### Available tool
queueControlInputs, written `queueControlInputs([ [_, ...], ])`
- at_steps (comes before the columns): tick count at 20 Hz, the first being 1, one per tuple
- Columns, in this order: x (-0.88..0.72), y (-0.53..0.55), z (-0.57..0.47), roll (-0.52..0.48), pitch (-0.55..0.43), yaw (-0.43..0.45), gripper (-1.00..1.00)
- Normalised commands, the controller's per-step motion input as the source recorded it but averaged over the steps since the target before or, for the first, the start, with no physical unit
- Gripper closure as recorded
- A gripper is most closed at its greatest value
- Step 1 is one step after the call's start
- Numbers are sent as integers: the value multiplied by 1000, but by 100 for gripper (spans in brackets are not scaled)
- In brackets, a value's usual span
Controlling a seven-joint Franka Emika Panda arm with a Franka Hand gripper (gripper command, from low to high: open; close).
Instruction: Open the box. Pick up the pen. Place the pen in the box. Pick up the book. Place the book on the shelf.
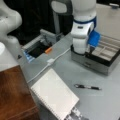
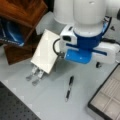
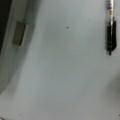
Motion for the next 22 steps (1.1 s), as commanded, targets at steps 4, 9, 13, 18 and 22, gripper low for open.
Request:
queueControlInputs([
  [4,370,-215,-59,-285,109,404,-100],
  [9,417,-184,-61,-176,143,431,-100],
  [13,418,-107,-13,-173,134,397,-100],
  [18,433,-76,-12,-111,195,434,-100],
  [22,441,-73,-61,-91,177,290,-100],
])
